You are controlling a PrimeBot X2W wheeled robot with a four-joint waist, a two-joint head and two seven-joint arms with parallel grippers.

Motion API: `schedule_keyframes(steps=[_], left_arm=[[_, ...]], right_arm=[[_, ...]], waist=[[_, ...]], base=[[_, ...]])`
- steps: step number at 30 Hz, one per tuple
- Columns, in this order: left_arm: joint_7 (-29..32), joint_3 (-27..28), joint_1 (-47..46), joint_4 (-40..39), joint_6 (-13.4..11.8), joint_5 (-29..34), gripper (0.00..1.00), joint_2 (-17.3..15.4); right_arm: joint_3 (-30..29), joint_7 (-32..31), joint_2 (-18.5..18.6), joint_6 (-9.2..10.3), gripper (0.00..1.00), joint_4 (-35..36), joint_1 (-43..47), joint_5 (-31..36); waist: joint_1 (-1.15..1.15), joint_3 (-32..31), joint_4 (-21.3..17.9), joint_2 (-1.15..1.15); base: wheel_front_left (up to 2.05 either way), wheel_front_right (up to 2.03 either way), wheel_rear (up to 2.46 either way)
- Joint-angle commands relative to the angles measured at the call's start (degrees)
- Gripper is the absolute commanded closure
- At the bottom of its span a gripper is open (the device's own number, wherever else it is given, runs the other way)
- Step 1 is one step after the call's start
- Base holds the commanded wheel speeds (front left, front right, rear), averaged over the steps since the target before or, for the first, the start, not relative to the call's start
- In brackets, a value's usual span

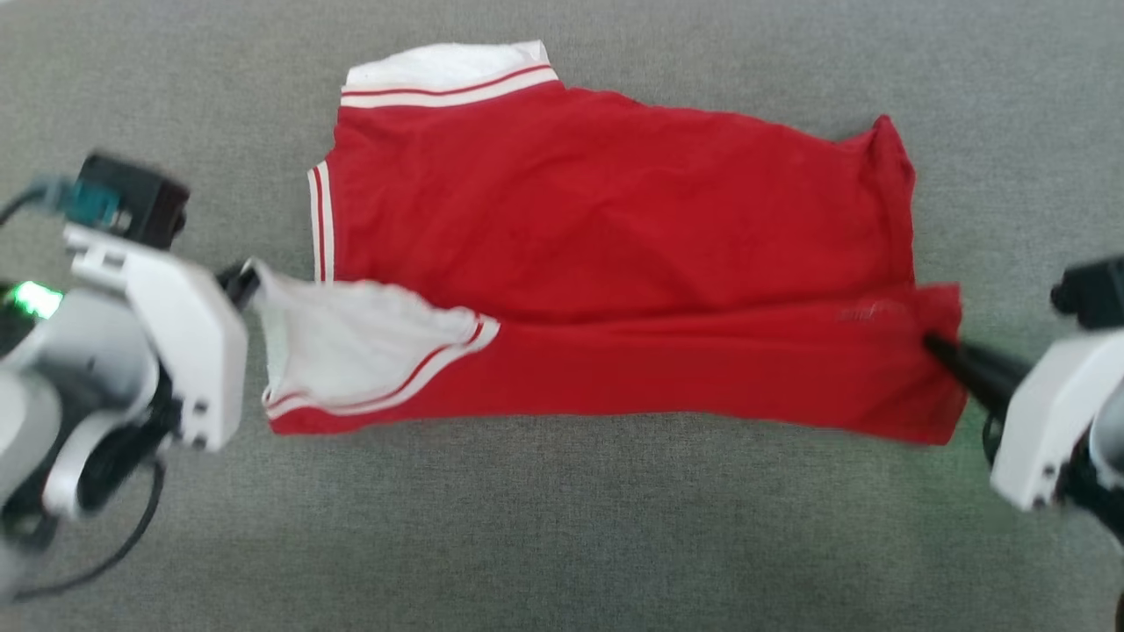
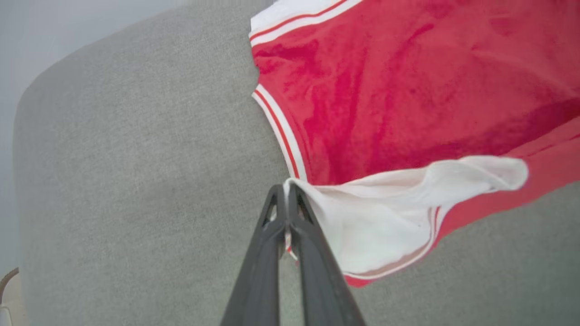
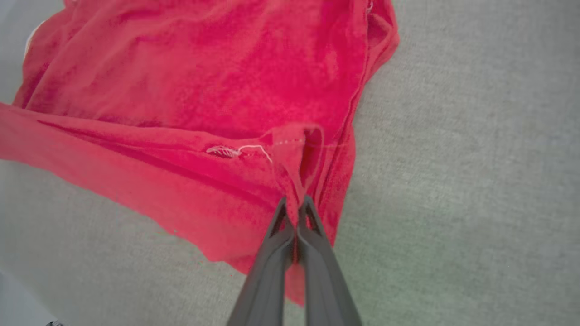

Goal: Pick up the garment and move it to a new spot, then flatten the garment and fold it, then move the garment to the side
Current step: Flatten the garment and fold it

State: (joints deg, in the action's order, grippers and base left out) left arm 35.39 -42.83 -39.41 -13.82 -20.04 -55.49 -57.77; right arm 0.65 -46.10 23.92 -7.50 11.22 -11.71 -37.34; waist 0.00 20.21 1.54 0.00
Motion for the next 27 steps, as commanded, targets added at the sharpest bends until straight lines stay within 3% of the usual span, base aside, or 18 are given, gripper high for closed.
schedule_keyframes(steps=[1,12,13,14,15,16,17,18,19,20,27], left_arm=[[0.3,-0.5,-2.4,2.7,1.6,1.0,1.0,2.1],[1.9,-4.7,-11.7,28.7,11.4,0.3,1.0,15.3],[2.2,-5.1,-12.1,30.7,12.3,-0.1,1.0,16.2],[2.8,-5.4,-12.2,32.6,13.0,-0.4,0.89,16.9],[3.6,-6.0,-12.3,34.3,13.6,-0.4,0.74,17.3],[3.6,-6.0,-12.3,34.3,13.6,-0.4,0.74,17.3],[4.4,-6.6,-12.6,35.9,14.1,-0.2,0.59,17.6],[4.9,-7.1,-12.6,37.2,14.5,-0.1,0.51,17.9],[5.4,-7.2,-12.6,38.3,14.7,-0.3,0.16,18.1],[5.7,-7.3,-12.8,39.1,15.0,-0.6,0.0,18.2],[6.2,-5.7,-13.6,37.4,13.1,-0.8,0.0,15.7]], right_arm=[[0.4,0.9,-0.2,0.0,1.0,-1.5,-2.4,0.5],[7.5,5.6,-0.9,0.01,1.0,-17.7,-15.1,3.2],[8.3,6.1,-0.8,0.01,0.92,-18.7,-15.8,3.3],[9.1,6.6,-0.9,0.01,0.82,-19.8,-16.4,3.1],[9.8,6.9,-1.1,0.01,0.6,-20.7,-16.8,2.8],[9.8,6.9,-1.1,0.01,0.6,-20.7,-16.8,2.8],[10.3,7.3,-1.2,0.01,0.29,-21.2,-17.3,2.4],[10.8,7.7,-1.2,0.01,0.0,-21.7,-17.8,2.1],[11.3,8.1,-0.9,0.01,0.0,-21.8,-18.1,2.0],[11.6,8.7,-0.7,0.01,0.0,-21.6,-18.3,1.7],[9.4,14.8,-0.2,0.01,0.0,-18.2,-17.2,1.6]], waist=[[0.0,0.8,0.1,0.0],[0.0,3.9,-1.0,0.0],[0.0,4.0,-1.0,0.0],[0.0,4.0,-1.1,0.0],[0.0,4.0,-1.2,0.0],[0.0,4.0,-1.2,0.0],[0.0,4.1,-1.3,0.0],[0.0,4.1,-1.4,0.0],[0.0,4.0,-1.5,0.0],[0.0,4.0,-1.5,0.0],[0.0,3.0,-1.9,0.0]], base=[[0.0,0.0,0.0],[0.0,0.0,0.0],[0.0,0.0,0.0],[0.0,0.0,0.0],[0.0,0.0,0.0],[0.0,0.0,0.0],[0.0,0.0,0.0],[0.0,0.0,0.0],[0.0,0.0,0.0],[0.0,0.0,0.0],[0.0,0.0,0.0]])
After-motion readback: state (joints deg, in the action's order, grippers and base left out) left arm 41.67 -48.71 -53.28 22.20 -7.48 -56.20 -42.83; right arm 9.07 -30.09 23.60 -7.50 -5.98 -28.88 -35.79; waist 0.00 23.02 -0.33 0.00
